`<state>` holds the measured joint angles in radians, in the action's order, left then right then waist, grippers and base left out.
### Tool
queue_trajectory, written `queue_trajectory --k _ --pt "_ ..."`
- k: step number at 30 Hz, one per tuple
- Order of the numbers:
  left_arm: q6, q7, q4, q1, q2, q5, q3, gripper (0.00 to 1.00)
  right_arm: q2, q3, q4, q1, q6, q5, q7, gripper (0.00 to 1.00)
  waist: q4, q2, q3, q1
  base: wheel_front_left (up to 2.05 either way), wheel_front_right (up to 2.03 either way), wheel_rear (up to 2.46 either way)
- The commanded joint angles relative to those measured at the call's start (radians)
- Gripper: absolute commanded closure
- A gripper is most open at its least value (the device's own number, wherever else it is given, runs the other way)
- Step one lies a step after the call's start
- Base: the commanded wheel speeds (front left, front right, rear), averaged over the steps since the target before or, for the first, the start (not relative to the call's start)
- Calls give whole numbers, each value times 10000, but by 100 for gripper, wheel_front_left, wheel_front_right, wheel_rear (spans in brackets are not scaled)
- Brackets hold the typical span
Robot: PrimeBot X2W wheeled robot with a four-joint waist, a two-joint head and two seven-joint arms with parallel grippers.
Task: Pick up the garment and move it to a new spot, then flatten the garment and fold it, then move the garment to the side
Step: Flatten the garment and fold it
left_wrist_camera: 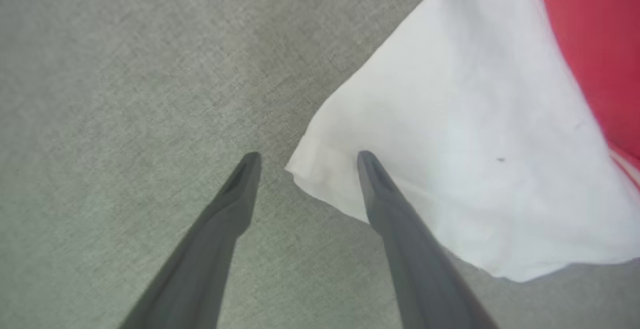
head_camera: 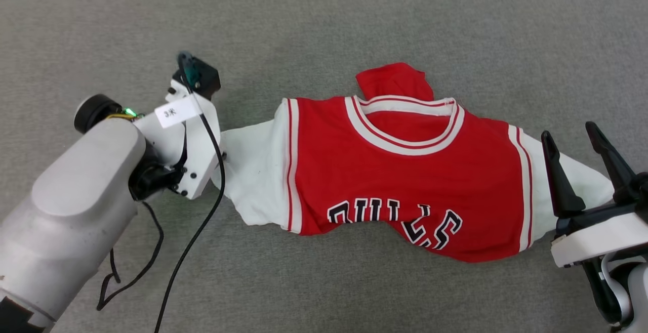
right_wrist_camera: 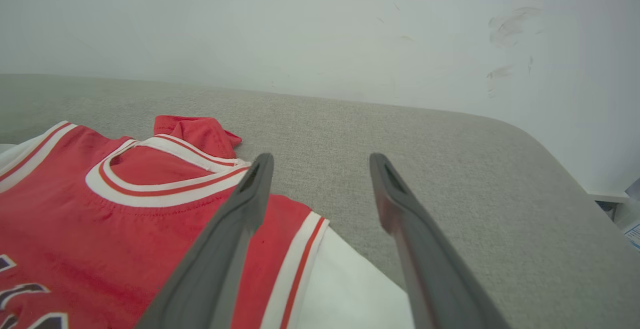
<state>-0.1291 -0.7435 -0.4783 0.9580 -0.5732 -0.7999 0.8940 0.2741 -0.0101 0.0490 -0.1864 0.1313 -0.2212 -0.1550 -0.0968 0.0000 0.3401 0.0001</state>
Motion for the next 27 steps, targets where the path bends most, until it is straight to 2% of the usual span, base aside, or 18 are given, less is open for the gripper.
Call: queue_trajectory --k 1,2,6,7,8,15,19,23,27 --pt "-5 -42 -85 96 -34 -75 151 0 -68 19 37 -113 -11 -24 -70 0 -154 0 173 -1 0 0 0" --pt "-5 -203 -385 134 -164 -6 1013 0 -80 -3 135 -235 -9 -9 -149 0 -252 0 318 -1 0 0 0" --pt "7 -107 -682 -91 -219 -410 1866 0 -57 4 262 -307 -11 -33 -236 0 -307 0 383 -1 0 0 0" --pt "7 -19 -702 -104 -227 -504 2026 35 -42 31 288 -313 -11 -40 -262 0 -295 0 383 -1 0 0 0" --pt "7 701 -754 55 -285 -646 2305 100 33 145 354 -309 -11 -84 -293 0 -188 0 324 -1 0 0 0" --pt "16 3489 -926 609 -622 -418 1915 100 525 553 306 -221 -11 -98 -171 0 162 0 -101 -1 0 0 0" --pt "339 5046 -990 579 -795 -201 1482 100 1146 982 18 -163 -11 -200 118 0 333 0 -360 -1 0 0 0" --pt "633 5849 -827 285 -1081 -332 1122 100 2114 941 -283 -83 -11 -610 1105 0 471 0 -537 -1 0 0 0" --pt "932 6306 -478 36 -1332 -356 953 100 3408 231 -562 -121 -9 -1618 2691 0 607 0 -605 -1 0 0 0"
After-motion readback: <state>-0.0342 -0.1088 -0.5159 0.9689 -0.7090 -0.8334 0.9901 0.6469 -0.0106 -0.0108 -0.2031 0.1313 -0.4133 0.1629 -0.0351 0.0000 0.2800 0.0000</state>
